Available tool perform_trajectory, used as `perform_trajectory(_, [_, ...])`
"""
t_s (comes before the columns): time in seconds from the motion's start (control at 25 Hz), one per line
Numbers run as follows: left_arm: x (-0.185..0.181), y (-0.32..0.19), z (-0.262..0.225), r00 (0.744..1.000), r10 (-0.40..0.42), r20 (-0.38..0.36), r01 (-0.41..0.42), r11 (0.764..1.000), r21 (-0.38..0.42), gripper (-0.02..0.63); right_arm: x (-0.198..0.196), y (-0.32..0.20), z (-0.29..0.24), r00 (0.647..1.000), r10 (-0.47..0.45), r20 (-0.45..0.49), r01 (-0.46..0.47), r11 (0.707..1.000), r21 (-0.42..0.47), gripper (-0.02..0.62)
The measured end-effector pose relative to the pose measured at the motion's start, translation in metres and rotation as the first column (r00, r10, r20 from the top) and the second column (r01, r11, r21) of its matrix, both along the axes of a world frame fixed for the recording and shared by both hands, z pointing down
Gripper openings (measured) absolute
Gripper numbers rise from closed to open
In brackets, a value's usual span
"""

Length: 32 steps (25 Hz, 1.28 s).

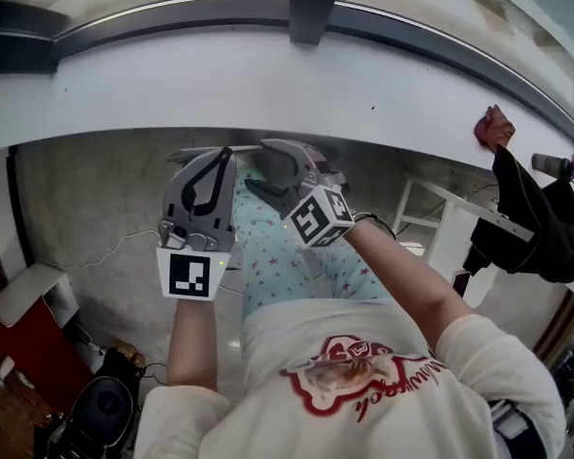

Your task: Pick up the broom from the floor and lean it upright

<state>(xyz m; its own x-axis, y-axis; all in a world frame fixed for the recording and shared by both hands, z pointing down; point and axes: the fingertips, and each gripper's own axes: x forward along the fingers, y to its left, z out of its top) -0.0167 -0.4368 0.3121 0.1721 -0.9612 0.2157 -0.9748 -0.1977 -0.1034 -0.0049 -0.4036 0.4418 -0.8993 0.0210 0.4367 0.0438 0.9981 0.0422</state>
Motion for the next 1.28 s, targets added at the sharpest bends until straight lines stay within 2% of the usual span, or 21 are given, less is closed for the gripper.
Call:
perform_trajectory(0.16, [0.002, -0.030, -0.001, 0.993, 0.076, -0.086, -0.078, 0.997, -0.017, 0.021, -0.036, -0.029, 0.014, 0.993, 0.109, -0.036, -0.111, 0.993, -0.050, 0.293])
perform_trajectory(0.28, [0.005, -0.050, -0.001, 0.977, 0.139, -0.162, -0.145, 0.989, -0.026, 0.021, -0.055, -0.053, 0.021, 0.988, 0.145, -0.057, -0.150, 0.986, -0.079, 0.289])
perform_trajectory(0.32, [0.007, -0.056, -0.001, 0.969, 0.163, -0.185, -0.172, 0.985, -0.030, 0.021, -0.058, -0.060, 0.022, 0.987, 0.147, -0.063, -0.152, 0.986, -0.071, 0.254])
perform_trajectory(0.36, [0.008, -0.059, -0.001, 0.960, 0.195, -0.199, -0.206, 0.978, -0.039, 0.021, -0.060, -0.068, 0.024, 0.986, 0.149, -0.068, -0.153, 0.986, -0.063, 0.154])
perform_trajectory(0.4, [0.009, -0.062, 0.000, 0.951, 0.233, -0.205, -0.247, 0.968, -0.051, 0.021, -0.061, -0.075, 0.025, 0.986, 0.150, -0.074, -0.154, 0.986, -0.061, 0.103])
perform_trajectory(0.56, [0.005, -0.067, 0.005, 0.910, 0.368, -0.192, -0.391, 0.915, -0.098, 0.021, -0.060, -0.094, 0.032, 0.981, 0.164, -0.103, -0.174, 0.980, -0.098, 0.106])
perform_trajectory(0.72, [-0.006, -0.070, 0.015, 0.880, 0.443, -0.170, -0.466, 0.873, -0.141, 0.021, -0.041, -0.108, 0.034, 0.971, 0.211, -0.110, -0.228, 0.958, -0.174, 0.107])
perform_trajectory(0.8, [-0.017, -0.071, 0.022, 0.878, 0.454, -0.153, -0.475, 0.865, -0.163, 0.021, -0.035, -0.108, 0.030, 0.981, 0.173, -0.086, -0.189, 0.946, -0.263, 0.104])
perform_trajectory(0.88, [-0.027, -0.073, 0.027, 0.884, 0.439, -0.158, -0.463, 0.869, -0.174, 0.021, -0.033, -0.103, 0.024, 0.994, 0.097, -0.048, -0.108, 0.931, -0.350, 0.104])
perform_trajectory(0.92, [-0.031, -0.074, 0.028, 0.892, 0.415, -0.178, -0.443, 0.880, -0.170, 0.021, -0.032, -0.101, 0.021, 0.998, 0.054, -0.035, -0.063, 0.926, -0.373, 0.104])
perform_trajectory(1.0, [-0.037, -0.078, 0.025, 0.906, 0.349, -0.239, -0.390, 0.908, -0.151, 0.021, -0.031, -0.098, 0.018, 0.999, -0.033, -0.027, 0.020, 0.920, -0.391, 0.104])
perform_trajectory(1.08, [-0.042, -0.079, 0.024, 0.913, 0.316, -0.259, -0.360, 0.922, -0.143, 0.021, -0.034, -0.099, 0.019, 0.995, -0.093, -0.037, 0.071, 0.918, -0.390, 0.104])
perform_trajectory(1.16, [-0.046, -0.078, 0.024, 0.917, 0.303, -0.259, -0.346, 0.927, -0.141, 0.021, -0.038, -0.102, 0.023, 0.994, -0.095, -0.052, 0.070, 0.926, -0.371, 0.104])
perform_trajectory(1.28, [-0.045, -0.074, 0.026, 0.918, 0.305, -0.252, -0.347, 0.927, -0.142, 0.021, -0.039, -0.107, 0.033, 0.995, -0.037, -0.096, 0.008, 0.957, -0.289, 0.104])
